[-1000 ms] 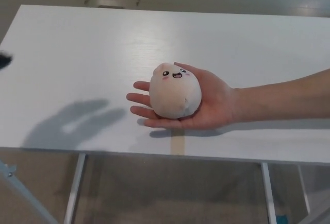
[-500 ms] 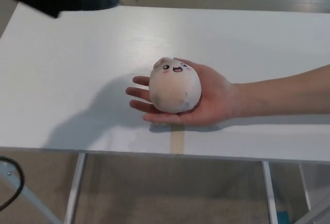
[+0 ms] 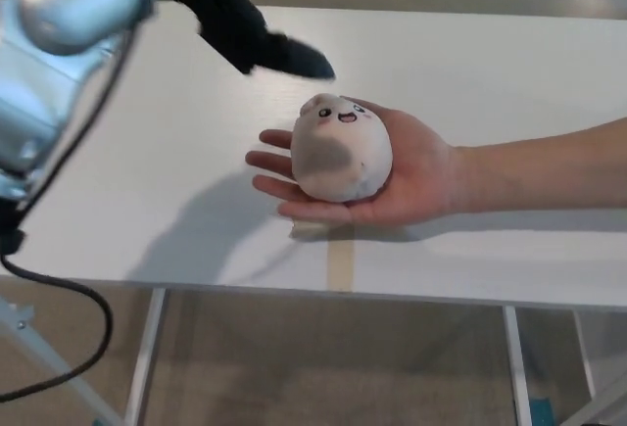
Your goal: Use the left hand to take the pink dumpling toy on a person's hand and put it on the desk.
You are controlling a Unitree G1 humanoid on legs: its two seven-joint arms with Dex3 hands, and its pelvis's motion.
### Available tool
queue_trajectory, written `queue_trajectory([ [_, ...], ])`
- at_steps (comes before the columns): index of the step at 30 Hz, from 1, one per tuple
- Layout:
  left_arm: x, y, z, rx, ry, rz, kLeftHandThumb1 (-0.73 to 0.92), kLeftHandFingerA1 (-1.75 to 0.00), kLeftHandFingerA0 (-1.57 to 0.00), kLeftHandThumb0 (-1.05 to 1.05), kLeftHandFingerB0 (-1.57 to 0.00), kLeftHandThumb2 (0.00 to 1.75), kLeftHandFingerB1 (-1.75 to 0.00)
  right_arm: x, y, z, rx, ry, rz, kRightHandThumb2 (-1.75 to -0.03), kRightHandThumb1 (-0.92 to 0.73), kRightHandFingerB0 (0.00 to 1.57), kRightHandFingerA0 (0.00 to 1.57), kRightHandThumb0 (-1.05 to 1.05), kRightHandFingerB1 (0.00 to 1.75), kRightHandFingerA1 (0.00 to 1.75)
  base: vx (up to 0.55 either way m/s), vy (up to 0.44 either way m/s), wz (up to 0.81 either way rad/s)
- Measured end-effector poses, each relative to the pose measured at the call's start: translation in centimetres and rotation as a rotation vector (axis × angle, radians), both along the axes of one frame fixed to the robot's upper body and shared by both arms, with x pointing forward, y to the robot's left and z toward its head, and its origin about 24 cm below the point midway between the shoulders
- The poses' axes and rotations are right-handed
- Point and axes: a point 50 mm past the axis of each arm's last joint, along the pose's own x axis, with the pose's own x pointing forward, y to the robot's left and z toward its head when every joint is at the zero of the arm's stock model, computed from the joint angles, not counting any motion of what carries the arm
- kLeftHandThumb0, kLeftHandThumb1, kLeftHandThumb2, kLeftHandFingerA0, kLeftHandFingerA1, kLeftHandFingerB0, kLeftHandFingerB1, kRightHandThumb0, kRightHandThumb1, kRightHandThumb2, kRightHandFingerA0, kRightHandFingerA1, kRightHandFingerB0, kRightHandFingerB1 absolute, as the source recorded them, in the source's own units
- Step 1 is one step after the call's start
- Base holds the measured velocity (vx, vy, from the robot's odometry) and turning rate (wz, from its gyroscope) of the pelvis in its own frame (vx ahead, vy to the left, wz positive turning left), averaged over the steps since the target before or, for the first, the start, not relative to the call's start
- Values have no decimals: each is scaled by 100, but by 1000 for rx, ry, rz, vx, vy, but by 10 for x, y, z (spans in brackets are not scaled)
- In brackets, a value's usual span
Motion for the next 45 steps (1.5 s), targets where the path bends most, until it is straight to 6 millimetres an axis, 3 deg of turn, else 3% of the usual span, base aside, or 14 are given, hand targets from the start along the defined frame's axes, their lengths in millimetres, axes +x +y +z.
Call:
queue_trajectory([
  [7,18,-20,-38,164,85,54,22,-52,-10,-28,-10,84,-50,0,0,0,2,0,2,-62,-73,48,59,-26,40,44,0,0,0],
  [8,21,-23,-45,190,96,62,45,-33,-28,-58,-25,55,-29,0,0,0,2,0,2,-62,-73,49,59,-26,40,44,0,0,0],
  [12,27,-32,-64,280,124,93,47,-33,-29,-56,-25,55,-30,0,-1,0,2,0,3,-62,-74,49,58,-26,41,44,0,0,0],
  [14,29,-36,-71,322,132,108,40,-40,-23,-61,-18,69,-37,0,-1,0,1,0,3,-62,-73,50,58,-26,41,44,0,0,0],
  [25,39,-50,-107,496,186,195,40,-40,-22,-61,-16,69,-37,0,-3,1,-2,2,3,-62,-73,49,58,-27,40,43,0,0,0],
  [27,39,-52,-109,506,189,206,48,-36,-42,-51,-24,55,-30,0,-3,1,-2,2,3,-62,-73,48,58,-27,40,43,0,0,0],
  [28,40,-53,-111,511,188,209,58,-60,-85,-39,-40,58,-34,0,-3,1,-2,3,3,-62,-73,47,57,-27,40,43,0,0,0],
  [29,39,-54,-112,513,189,210,58,-60,-85,-39,-40,58,-34,0,-3,1,-2,2,3,-62,-73,47,57,-27,40,43,0,0,0],
  [30,39,-54,-115,513,195,213,62,-94,-92,-35,-56,59,-37,0,-3,1,-2,3,3,-62,-73,47,57,-27,40,43,0,0,0],
  [31,39,-54,-116,510,198,214,69,-153,-80,-30,-72,64,-45,0,-3,1,-2,3,3,-62,-73,46,57,-27,40,43,0,0,0],
  [33,40,-54,-118,498,208,217,76,-168,-71,-27,-76,60,-46,1,-3,1,-1,2,3,-62,-74,47,57,-27,40,43,0,0,0],
  [37,39,-55,-123,454,206,222,83,-171,-61,-23,-90,59,-59,2,-4,3,0,-1,2,-62,-74,47,56,-27,40,43,0,0,0],
  [43,38,-50,-126,400,151,233,75,-163,-65,-24,-90,61,-62,2,-5,3,8,-2,-2,-62,-74,48,57,-27,40,43,0,0,0],
  [45,38,-49,-125,386,126,236,66,-152,-74,-38,-82,65,-58,2,-5,3,10,-3,-2,-62,-74,48,57,-27,40,43,0,0,0],
])
